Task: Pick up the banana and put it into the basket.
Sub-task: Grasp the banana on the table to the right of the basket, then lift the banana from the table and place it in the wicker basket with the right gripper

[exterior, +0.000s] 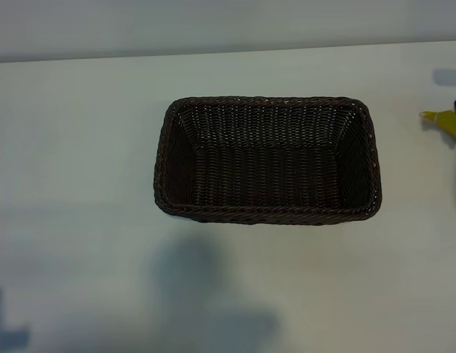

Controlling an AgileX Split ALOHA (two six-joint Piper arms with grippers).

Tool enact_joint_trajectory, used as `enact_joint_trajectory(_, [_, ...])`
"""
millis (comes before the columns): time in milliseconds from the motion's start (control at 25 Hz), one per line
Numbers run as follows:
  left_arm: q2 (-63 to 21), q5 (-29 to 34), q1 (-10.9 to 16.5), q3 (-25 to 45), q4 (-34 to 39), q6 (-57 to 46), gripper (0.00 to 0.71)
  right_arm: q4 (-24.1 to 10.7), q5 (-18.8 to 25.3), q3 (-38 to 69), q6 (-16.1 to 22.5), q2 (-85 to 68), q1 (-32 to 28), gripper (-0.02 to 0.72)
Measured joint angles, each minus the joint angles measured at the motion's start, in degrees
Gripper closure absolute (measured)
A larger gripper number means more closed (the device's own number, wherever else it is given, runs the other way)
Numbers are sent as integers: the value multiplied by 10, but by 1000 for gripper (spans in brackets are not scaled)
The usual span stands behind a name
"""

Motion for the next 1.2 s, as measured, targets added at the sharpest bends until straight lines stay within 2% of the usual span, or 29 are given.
enact_joint_trajectory(480, [0, 0, 0, 0, 0, 0, 150, 2, -3, -1, -2, 46, 0, 104])
enact_joint_trajectory(560, [0, 0, 0, 0, 0, 0, 150, 2, -3, -1, -2, 47, 0, 135])
enact_joint_trajectory(680, [0, 0, 0, 0, 0, 0, 150, 2, -3, -1, -1, 47, 0, 264])
enact_joint_trajectory(720, [0, 0, 0, 0, 0, 0, 150, 2, -3, -1, 0, 47, 0, 282])
enact_joint_trajectory(880, [0, 0, 0, 0, 0, 0, 150, 2, 5, -3, 0, 47, 0, 282])
enact_joint_trajectory(1080, [0, 0, 0, 0, 0, 0, 150, 1, 57, -37, 2, 36, 0, 282])
enact_joint_trajectory(1200, [0, 0, 0, 0, 0, 0, 150, 3, 111, -71, 12, 8, 1, 282])
